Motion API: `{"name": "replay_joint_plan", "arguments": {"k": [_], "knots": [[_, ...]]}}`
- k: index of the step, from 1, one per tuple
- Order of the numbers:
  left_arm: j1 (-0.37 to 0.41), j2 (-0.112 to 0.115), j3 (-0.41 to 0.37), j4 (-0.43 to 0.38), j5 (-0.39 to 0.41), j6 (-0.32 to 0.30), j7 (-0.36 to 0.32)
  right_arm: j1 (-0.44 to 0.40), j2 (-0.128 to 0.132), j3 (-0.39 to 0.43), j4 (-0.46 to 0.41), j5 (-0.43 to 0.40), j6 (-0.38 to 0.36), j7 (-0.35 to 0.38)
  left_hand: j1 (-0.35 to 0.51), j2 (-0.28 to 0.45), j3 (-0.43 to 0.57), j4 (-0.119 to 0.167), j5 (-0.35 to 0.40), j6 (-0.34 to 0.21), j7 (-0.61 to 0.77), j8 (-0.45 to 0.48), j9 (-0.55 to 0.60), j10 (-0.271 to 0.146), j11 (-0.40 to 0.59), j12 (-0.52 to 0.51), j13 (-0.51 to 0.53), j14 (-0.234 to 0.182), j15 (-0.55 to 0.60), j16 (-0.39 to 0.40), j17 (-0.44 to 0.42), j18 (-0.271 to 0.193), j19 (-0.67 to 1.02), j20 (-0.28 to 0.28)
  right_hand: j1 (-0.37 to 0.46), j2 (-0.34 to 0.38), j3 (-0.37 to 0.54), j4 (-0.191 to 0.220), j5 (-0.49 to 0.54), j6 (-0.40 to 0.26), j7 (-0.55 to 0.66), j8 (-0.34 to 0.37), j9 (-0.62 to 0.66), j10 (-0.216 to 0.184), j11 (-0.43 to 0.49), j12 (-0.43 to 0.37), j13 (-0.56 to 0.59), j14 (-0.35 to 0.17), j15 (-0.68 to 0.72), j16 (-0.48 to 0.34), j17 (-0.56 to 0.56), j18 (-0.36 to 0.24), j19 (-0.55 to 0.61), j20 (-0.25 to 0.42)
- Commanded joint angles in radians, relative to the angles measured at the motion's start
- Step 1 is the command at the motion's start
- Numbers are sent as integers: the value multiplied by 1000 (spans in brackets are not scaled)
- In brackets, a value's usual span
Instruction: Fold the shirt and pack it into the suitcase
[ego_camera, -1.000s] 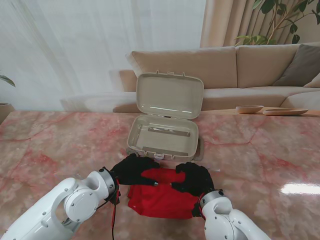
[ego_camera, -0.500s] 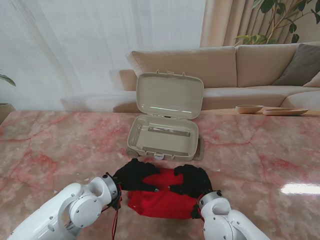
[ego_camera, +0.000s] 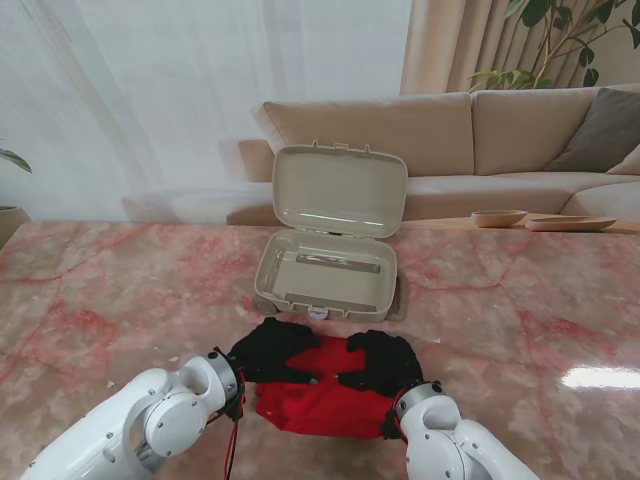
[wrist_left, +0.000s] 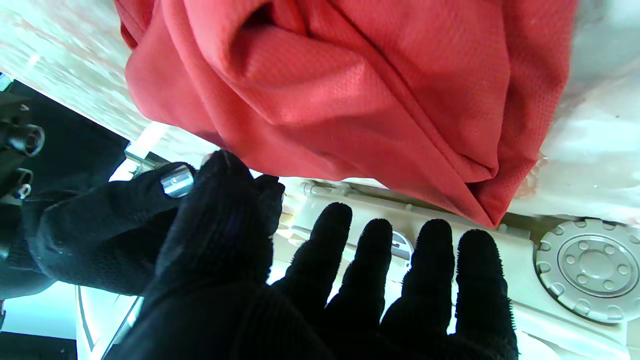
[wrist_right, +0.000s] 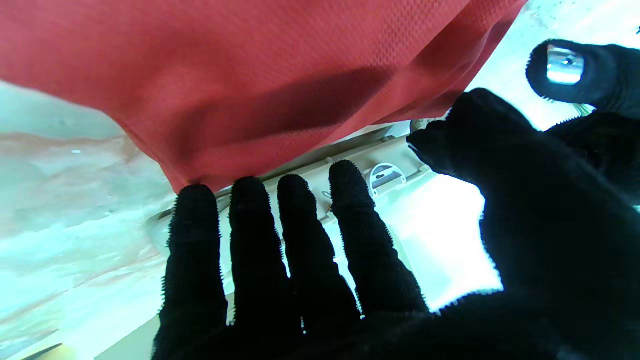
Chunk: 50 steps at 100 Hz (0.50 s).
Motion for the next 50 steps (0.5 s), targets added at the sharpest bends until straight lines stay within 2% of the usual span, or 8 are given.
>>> {"name": "replay_joint_plan", "arguments": {"k": [1, 30, 50], "knots": [[-1, -3, 7, 13, -3, 6, -2, -6, 2, -2, 3, 4, 8, 22, -3, 14, -29, 16, -31, 2, -20, -7, -39, 10, -21, -23, -57, 15, -36, -24, -25, -24, -36, -24, -39, -30, 4, -43, -20, 8, -17, -6, -23, 13, -9, -17, -36, -13, -9, -19, -13, -23, -22, -21], [-30, -6, 34, 49, -30, 21, -4, 0, 3, -5, 6, 11, 15, 31, -2, 21, -28, 17, -52, -4, -31, -11, -69, 12, -41, -40, -92, 21, -48, -49, -39, -16, -44, -47, -40, -30, 4, -45, -23, 14, -21, -9, -39, 13, -8, -13, -55, -18, -7, -21, -12, -75, -28, -34], [-52, -9, 56, 82, -40, 29, 6, 5, 4, -8, 9, 8, 21, 36, -5, 24, -29, 17, -72, -12, -36, -13, -66, 5, -34, -39, -92, 19, -46, -57, -38, -14, -44, -54, -43, -34, 3, -46, -23, 12, -20, -9, -48, 10, -2, -12, -63, -22, 1, -23, -16, -81, -22, -46]]}}
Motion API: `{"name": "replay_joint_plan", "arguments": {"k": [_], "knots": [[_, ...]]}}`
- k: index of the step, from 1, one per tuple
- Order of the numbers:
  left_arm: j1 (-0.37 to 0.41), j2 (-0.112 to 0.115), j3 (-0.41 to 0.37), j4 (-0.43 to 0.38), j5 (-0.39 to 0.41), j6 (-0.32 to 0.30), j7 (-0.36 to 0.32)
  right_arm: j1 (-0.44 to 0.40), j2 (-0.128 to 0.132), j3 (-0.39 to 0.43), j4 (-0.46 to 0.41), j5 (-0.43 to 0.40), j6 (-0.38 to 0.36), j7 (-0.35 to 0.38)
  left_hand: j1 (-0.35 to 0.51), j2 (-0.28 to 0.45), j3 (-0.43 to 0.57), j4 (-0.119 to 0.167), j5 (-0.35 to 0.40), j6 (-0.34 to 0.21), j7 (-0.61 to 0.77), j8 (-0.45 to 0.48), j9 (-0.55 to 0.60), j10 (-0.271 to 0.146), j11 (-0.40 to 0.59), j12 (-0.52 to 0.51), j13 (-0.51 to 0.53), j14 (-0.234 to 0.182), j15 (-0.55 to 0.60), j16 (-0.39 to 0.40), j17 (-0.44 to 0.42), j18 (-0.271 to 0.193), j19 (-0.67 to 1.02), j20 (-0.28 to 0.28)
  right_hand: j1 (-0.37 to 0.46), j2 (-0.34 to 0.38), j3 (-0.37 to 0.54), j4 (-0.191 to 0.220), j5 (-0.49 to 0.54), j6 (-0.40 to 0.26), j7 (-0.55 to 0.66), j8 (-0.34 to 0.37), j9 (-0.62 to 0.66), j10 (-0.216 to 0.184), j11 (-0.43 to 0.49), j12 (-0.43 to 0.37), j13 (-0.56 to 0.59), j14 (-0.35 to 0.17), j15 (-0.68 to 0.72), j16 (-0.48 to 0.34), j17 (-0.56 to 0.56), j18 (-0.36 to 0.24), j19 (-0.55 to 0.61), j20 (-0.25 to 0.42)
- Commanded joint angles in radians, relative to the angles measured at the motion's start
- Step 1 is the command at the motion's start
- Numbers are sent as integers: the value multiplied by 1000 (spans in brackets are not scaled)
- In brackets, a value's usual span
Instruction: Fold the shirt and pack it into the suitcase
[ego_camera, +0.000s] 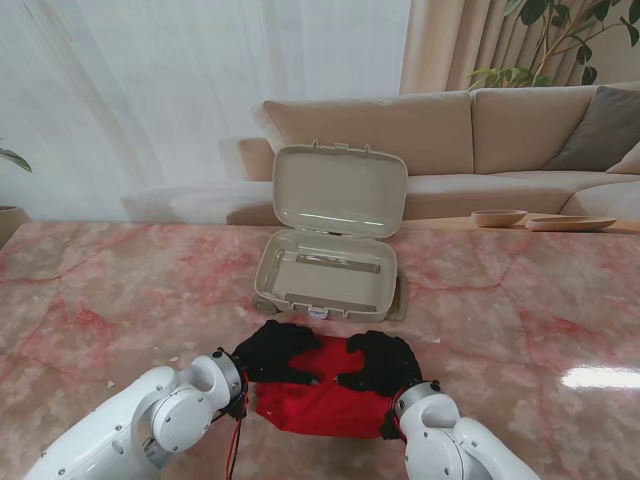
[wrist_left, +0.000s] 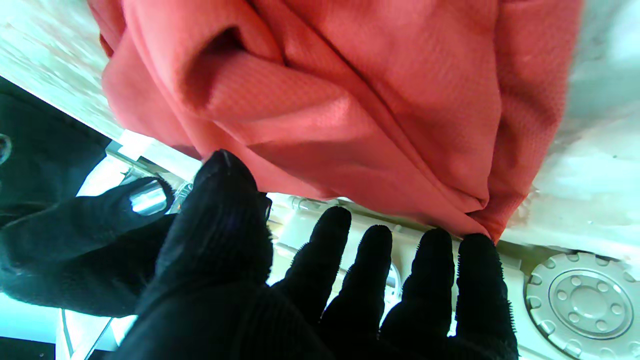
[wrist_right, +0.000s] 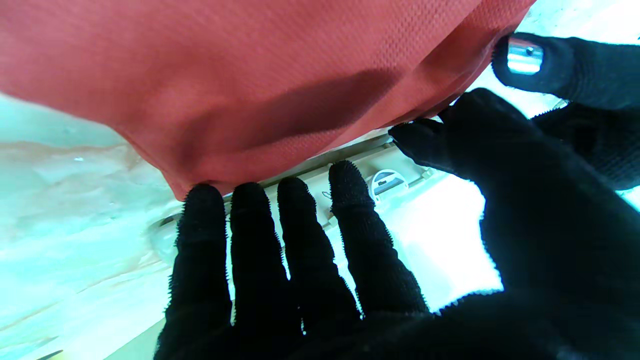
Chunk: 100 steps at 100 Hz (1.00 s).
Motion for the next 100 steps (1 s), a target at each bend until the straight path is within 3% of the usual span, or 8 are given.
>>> {"name": "replay_joint_plan", "arguments": {"k": [1, 47, 71, 100], "knots": [[-4, -4, 7, 18, 0, 8, -1, -4, 1, -1, 7, 2, 8, 20, -3, 23, -29, 18, -47, -11, -23, -12, -31, 6, -11, -13, -44, 21, -23, -19, -18, -13, -33, -16, -43, -34, 3, -39, -23, 10, -19, -8, -25, 5, -1, -12, -26, -22, 2, -13, -15, -21, -7, -21], [-25, -6, 26, 51, 29, 25, 23, 30, 4, -20, 28, 15, 32, 53, -15, 22, -31, 17, -82, -29, -29, -16, -47, 4, -14, -14, -48, 19, -23, -23, -26, 10, -23, -9, -55, -50, 16, -43, -42, 15, -30, -14, -57, 16, -9, -22, -46, -14, 9, -18, -27, -19, 0, -43], [-35, -1, 36, 54, 15, 28, -8, 42, 8, -25, 39, 18, 40, 74, -22, 18, -31, 18, -103, -25, -37, -22, -44, 3, -15, -15, -34, 29, -18, -19, -23, 15, -19, 2, -55, -55, 13, -44, -49, 11, -34, -17, -66, 18, -19, -28, -55, -9, 5, -19, -35, -14, 1, -50], [-38, 4, 33, 45, -10, 27, -52, 64, 13, -36, 59, 2, 40, 93, -12, -2, -27, 18, -113, -8, -49, -34, 9, 8, 15, 4, 72, 33, 50, 42, 25, 36, 66, 87, -52, -62, 14, -44, -58, 0, -37, -18, -77, 15, -34, -33, -40, -20, 8, -14, -29, 0, 12, -45]]}}
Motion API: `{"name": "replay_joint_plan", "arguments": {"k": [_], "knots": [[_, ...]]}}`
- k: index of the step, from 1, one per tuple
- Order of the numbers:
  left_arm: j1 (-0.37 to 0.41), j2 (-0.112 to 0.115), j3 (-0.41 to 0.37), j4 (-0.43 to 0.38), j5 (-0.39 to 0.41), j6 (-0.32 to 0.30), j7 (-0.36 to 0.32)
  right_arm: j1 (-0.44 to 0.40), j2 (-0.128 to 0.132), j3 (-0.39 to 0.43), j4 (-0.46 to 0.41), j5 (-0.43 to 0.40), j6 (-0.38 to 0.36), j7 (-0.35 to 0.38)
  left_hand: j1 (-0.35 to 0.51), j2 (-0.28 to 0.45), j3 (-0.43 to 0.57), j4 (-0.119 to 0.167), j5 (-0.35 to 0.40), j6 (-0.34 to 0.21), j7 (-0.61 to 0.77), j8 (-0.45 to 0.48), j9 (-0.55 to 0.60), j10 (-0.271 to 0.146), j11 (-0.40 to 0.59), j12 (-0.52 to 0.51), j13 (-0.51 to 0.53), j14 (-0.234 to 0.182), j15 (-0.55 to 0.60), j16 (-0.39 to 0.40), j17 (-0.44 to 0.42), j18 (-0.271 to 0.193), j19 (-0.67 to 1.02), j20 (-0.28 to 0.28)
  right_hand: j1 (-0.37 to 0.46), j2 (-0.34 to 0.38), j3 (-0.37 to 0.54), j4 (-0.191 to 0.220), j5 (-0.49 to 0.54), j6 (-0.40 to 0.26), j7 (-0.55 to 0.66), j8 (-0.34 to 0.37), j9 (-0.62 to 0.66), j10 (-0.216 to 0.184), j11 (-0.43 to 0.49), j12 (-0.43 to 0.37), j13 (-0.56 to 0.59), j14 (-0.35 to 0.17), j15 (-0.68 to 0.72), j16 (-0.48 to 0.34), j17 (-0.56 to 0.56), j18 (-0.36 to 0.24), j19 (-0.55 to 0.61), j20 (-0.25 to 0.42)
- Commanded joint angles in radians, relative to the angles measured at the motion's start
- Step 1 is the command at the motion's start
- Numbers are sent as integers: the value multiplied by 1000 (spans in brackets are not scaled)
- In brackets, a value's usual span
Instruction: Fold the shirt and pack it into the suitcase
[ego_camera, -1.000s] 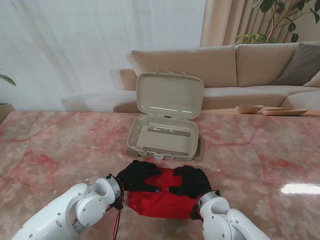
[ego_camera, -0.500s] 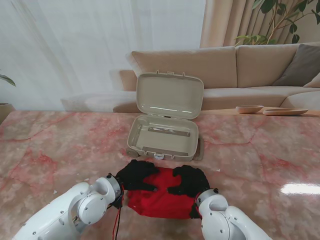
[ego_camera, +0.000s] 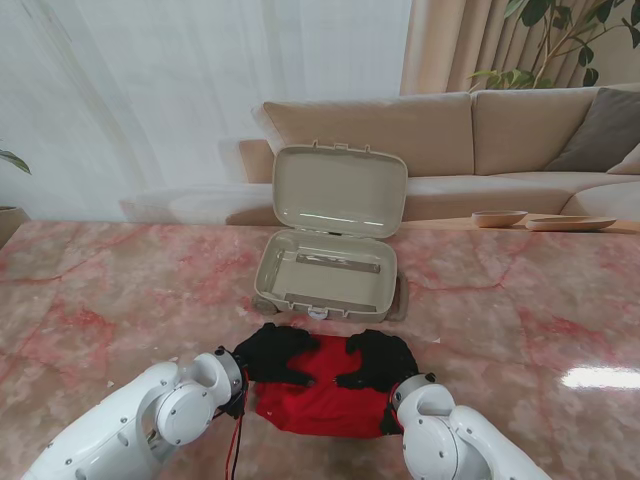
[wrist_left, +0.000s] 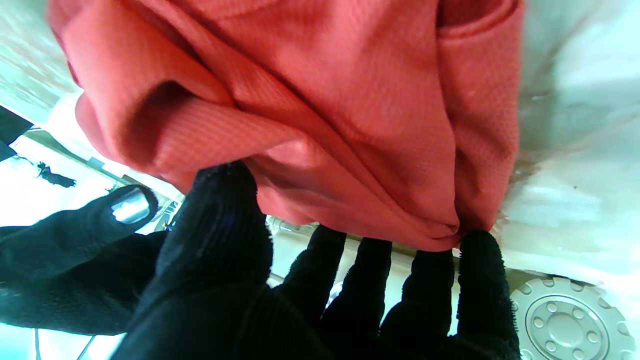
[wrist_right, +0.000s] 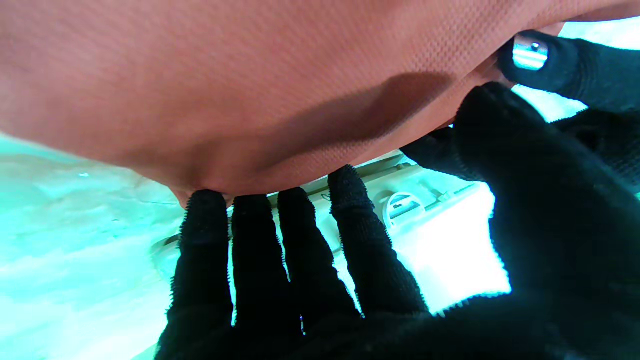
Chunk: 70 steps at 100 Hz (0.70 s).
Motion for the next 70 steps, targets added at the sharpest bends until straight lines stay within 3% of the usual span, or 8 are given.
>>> {"name": "replay_joint_plan", "arguments": {"k": [1, 33, 70], "knots": [[3, 5, 2, 0, -6, 2, -19, 1, 2, -5, 22, -5, 6, 22, -11, -3, -27, 18, -39, 5, -15, -12, 22, 8, 15, 9, 75, 33, 57, 44, 13, 20, 45, 37, -25, -36, 13, -43, -29, -12, -14, -13, -27, 7, -14, -19, -13, -16, 5, -13, -5, 16, 1, -30], [-2, 13, 1, -10, -17, -8, -61, 23, 3, -22, 39, -24, -9, 13, 37, -69, -17, 24, -3, 14, 22, 9, 95, -10, 98, 74, 193, -1, 153, 145, 69, 33, 142, 128, -30, -43, 25, -44, -19, -24, -8, -10, -25, -5, -10, -16, -8, -31, 20, 6, -15, 14, 16, 2], [-6, 20, 5, -19, -19, -12, -96, 40, -5, -30, 56, -38, -37, -33, 76, -127, -4, 31, 22, 3, 81, 35, 110, -29, 150, 115, 230, -27, 194, 197, 93, 26, 173, 161, -27, -60, 44, -50, -11, -25, -4, -7, -18, -7, 1, -15, -46, -38, -16, -11, -48, -11, -42, -7]]}}
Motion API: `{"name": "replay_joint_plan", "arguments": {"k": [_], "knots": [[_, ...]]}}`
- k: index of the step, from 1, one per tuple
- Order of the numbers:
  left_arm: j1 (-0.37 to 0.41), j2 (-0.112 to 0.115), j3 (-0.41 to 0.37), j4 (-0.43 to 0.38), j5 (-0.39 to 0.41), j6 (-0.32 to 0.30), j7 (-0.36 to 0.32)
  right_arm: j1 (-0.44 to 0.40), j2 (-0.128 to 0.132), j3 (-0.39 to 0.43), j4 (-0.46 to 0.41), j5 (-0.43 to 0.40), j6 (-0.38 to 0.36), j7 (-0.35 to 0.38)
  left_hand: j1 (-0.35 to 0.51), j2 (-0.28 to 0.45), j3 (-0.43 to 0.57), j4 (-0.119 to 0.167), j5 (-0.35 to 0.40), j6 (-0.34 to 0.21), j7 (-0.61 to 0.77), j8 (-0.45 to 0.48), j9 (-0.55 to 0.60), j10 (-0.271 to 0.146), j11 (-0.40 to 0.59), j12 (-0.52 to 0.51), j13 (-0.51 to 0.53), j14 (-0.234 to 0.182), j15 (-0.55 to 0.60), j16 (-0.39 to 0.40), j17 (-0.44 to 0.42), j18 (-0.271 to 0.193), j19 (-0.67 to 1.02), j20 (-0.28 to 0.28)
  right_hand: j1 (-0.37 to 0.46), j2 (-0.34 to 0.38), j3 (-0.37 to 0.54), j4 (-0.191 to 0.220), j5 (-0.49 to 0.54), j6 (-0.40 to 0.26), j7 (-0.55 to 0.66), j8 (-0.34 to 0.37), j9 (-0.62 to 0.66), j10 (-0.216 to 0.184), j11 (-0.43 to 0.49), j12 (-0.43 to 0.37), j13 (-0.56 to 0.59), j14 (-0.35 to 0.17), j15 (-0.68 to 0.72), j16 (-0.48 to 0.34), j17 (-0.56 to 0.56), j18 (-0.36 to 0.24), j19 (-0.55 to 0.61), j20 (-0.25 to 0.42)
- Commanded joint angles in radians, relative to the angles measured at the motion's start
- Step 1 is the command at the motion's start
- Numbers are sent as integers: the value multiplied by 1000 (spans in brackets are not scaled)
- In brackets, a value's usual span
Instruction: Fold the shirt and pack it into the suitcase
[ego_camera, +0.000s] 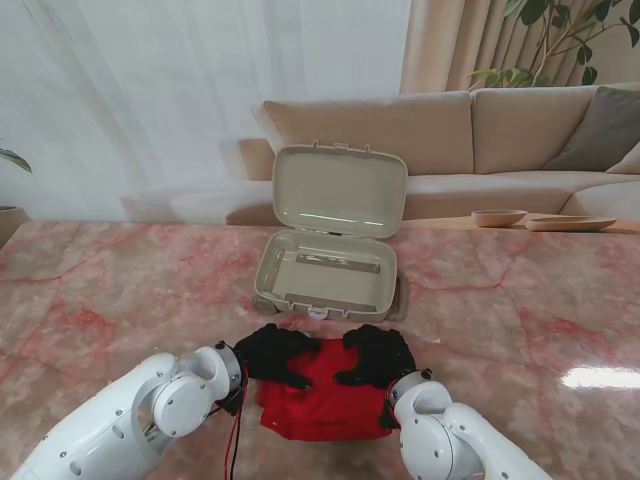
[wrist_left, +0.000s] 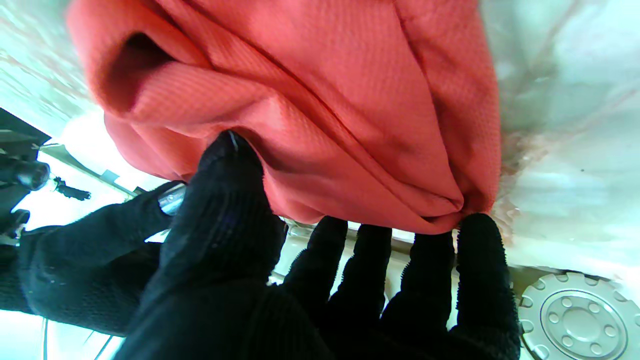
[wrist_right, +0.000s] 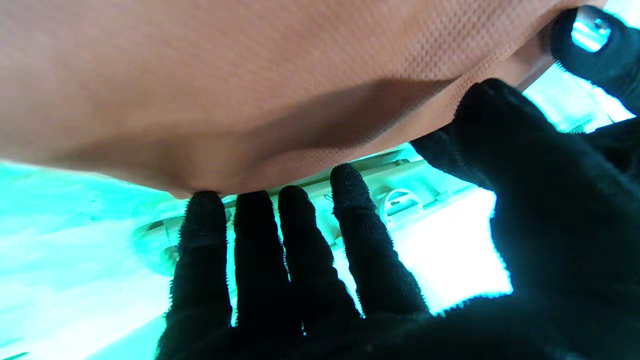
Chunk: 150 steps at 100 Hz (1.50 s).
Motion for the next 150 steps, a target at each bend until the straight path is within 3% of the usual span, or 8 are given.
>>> {"name": "replay_joint_plan", "arguments": {"k": [1, 66, 79, 102, 103, 110, 142, 150], "knots": [[12, 6, 9, 10, 0, -1, -17, 5, -5, -2, 14, 3, -7, 6, 34, -25, -6, 22, 20, 3, 22, 13, 33, -22, 39, 27, 117, -28, 168, 50, 9, 13, 40, 25, -28, -37, 22, -50, -19, -14, -5, -6, -17, -7, 6, -15, -32, -23, -6, -12, -18, -23, -33, -10], [6, 6, 25, 6, 16, 26, -18, 38, 13, -14, 41, 2, -20, 98, 69, -73, 25, 28, -2, 10, 96, 13, 29, -11, 99, 91, 164, -31, 270, 157, 50, 21, 112, 100, -5, -68, -1, -55, -41, -25, -21, -14, -34, -15, -23, -22, -32, -27, -18, -25, -17, -30, -65, -23], [-7, 5, 42, 16, 14, 34, -17, 40, 18, -14, 43, -6, -18, 118, -62, -175, 359, -3, -16, 13, 100, 16, 25, -29, 132, 136, 179, -40, 308, 227, 61, 28, 130, 153, 10, -101, 2, -58, -45, -29, -23, -16, -32, -11, -22, -17, -5, -14, 3, -12, 8, -11, -50, -14], [-41, 7, 79, 41, 1, 39, -34, 52, 22, -24, 57, -21, -9, 131, -93, -256, 532, -18, -45, 16, 106, 26, 26, -47, 181, 191, 228, -61, 383, 336, 116, 27, 237, 304, -1, -155, 61, -76, -88, -49, -41, -29, -25, 2, -13, 8, 140, 33, 115, 74, 123, 95, 102, 88], [-42, 7, 80, 42, 1, 39, -34, 52, 22, -25, 58, -21, -8, 131, -93, -258, 535, -18, -45, 16, 107, 27, 26, -48, 184, 194, 231, -62, 388, 342, 120, 27, 243, 309, -2, -156, 63, -77, -90, -48, -42, -30, -26, 3, -13, 8, 143, 34, 119, 79, 231, 11, 205, 140], [-49, 6, 89, 51, -1, 40, -30, 57, 22, -29, 62, -19, -5, 137, -97, -271, 559, -20, -54, 17, 108, 30, 31, -56, 205, 216, 257, -72, 425, 385, 149, 19, 298, 355, 3, -177, 78, -79, -92, -43, -42, -33, -17, 4, -3, 15, 183, 30, 162, 110, 160, 108, 144, 130], [-77, -5, 127, 97, -23, 43, 10, 83, 33, -50, 76, -32, 11, 187, -77, -314, 659, -29, -55, -1, 245, 102, 129, -127, 394, 367, 467, -151, 646, 579, 387, -62, 555, 473, 9, -294, 189, -107, -29, -27, 19, 1, 19, 22, 125, 137, 229, 1, 456, 296, 262, 56, 432, 274], [-79, -9, 132, 105, -34, 47, 22, 92, 36, -57, 81, -33, 11, 202, -6, -352, 621, -84, -63, -11, 320, 139, 188, -147, 407, 534, 523, -171, 698, 598, 453, -83, 614, 463, 10, -300, 194, -108, -11, -34, 55, 32, 53, 15, 159, 167, 243, -10, 496, 319, 293, 31, 477, 288]]}}
